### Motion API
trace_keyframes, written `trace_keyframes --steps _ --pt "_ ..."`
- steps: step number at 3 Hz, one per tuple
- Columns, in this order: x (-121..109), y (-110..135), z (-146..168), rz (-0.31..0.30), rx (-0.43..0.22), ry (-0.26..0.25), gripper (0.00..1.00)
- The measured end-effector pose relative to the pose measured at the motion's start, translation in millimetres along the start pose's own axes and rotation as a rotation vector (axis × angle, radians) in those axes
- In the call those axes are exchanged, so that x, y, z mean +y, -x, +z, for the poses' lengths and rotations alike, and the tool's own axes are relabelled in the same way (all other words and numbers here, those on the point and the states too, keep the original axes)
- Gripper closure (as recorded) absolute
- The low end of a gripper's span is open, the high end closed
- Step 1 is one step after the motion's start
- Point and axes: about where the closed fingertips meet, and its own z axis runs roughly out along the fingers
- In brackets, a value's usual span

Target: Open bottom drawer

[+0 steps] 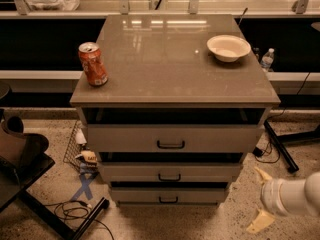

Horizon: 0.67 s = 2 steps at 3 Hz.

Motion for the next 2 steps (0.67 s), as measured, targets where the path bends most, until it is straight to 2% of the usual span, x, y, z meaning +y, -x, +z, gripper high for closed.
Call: trace_keyframes --steps 1,2 --pt "27 -25 29 -0.07 -0.009 -0.073 0.0" --pt "45 -37 57 -0.118 -0.009 -0.147 0.0"
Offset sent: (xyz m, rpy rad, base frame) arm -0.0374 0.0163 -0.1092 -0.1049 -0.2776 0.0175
